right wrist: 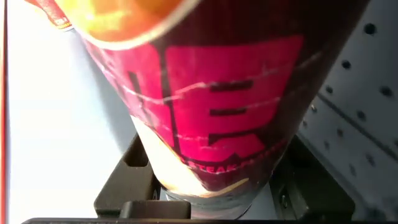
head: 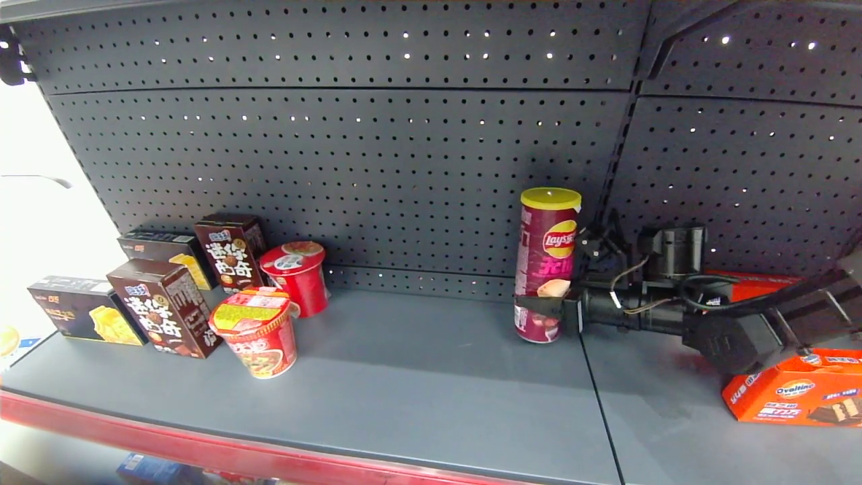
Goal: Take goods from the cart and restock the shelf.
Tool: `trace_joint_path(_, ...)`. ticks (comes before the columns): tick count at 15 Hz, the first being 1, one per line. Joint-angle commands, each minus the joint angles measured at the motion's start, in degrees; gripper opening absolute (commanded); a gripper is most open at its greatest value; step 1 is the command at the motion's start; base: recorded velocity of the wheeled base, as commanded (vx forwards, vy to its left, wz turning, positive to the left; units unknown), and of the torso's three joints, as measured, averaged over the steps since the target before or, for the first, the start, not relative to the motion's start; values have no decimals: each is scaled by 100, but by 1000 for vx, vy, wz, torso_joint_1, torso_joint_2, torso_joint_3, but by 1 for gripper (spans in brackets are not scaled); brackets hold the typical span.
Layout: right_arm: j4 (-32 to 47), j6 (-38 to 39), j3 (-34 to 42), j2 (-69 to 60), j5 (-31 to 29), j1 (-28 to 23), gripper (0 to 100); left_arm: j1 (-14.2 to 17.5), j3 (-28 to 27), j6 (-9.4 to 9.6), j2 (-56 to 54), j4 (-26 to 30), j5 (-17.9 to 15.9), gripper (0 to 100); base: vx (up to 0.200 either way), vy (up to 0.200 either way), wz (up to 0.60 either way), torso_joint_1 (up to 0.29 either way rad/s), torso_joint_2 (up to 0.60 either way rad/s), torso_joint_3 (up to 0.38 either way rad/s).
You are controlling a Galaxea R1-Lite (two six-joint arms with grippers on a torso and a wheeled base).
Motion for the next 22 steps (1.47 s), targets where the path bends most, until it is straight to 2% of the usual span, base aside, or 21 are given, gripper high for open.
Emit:
trace_joint_path(1,-12,68,695,-1053,-767,351,0,16,111,-8,-282,15,7,0,0,0,0,0,0,0)
trace_joint_path(2,-12,68,695,-1053,-767,351,0,16,111,-8,-282,15,7,0,0,0,0,0,0,0)
trace_joint_path(3,-47,385,1099,-1474,-1347,676,0,16,103,1,-396,77,7,0,0,0,0,0,0,0)
trace_joint_path(5,-539,806,1547,-1747,-1979,1063,0,7,50,1,-396,103,7,0,0,0,0,0,0,0)
trace_joint_path(7,-1427,1237,2206,-1808,-2674,1485,0,-2,-3,1,-352,68,-2,0,0,0,0,0,0,0)
trace_joint_path(10,-2455,1290,3103,-1721,-3113,1862,0,-11,-12,1,-220,50,-11,0,0,0,0,0,0,0)
trace_joint_path(12,-2693,1290,3270,-1703,-3289,1924,0,-11,-3,1,-220,50,-11,0,0,0,0,0,0,0)
trace_joint_path(13,-2886,1316,3534,-1659,-3588,2029,0,-11,41,1,-220,50,-2,0,0,0,0,0,0,0)
trace_joint_path(16,-3027,1413,3780,-1439,-3605,2029,0,-2,6,1,-220,59,-2,0,0,0,0,0,0,0)
trace_joint_path(22,-3967,1281,3868,-552,-3632,2065,0,7,-117,1,-124,50,7,0,0,0,0,0,0,0)
